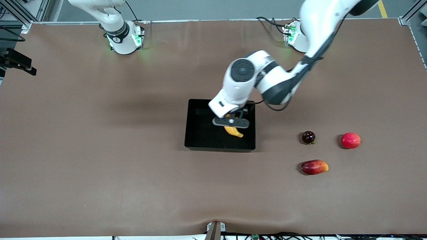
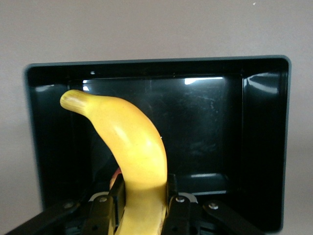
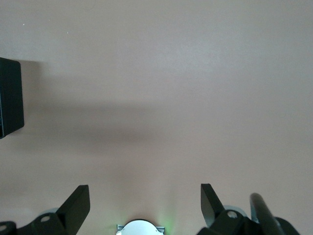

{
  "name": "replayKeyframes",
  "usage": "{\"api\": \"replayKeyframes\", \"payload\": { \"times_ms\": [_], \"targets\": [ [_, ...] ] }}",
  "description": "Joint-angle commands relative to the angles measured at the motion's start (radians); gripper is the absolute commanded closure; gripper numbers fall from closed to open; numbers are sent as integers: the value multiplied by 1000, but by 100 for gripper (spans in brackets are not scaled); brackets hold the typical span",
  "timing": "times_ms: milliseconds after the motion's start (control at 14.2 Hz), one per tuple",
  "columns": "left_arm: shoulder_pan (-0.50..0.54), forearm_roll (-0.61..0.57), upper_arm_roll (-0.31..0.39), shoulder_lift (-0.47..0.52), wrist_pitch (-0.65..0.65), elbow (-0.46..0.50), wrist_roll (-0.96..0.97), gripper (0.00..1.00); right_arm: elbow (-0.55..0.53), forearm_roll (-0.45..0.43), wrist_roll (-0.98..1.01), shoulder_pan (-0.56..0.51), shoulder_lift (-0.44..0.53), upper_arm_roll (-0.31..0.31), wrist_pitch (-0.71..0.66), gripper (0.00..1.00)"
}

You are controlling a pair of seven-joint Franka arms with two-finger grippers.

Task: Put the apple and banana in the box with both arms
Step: 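Carry the banana over the box with the left gripper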

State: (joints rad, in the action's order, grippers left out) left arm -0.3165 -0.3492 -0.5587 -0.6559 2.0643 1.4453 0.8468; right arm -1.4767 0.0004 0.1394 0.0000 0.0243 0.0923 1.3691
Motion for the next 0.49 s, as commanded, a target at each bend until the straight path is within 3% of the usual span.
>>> {"api": "replayKeyframes", "payload": {
  "times_ms": [0,421],
  "targets": [
    [-137,13,104,-99,-9,-149,32,100,6,12,8,-8,6,-3,-12,0],
    [-185,12,114,-181,125,-164,83,100,6,12,6,-6,3,0,-27,0]
  ]
}}
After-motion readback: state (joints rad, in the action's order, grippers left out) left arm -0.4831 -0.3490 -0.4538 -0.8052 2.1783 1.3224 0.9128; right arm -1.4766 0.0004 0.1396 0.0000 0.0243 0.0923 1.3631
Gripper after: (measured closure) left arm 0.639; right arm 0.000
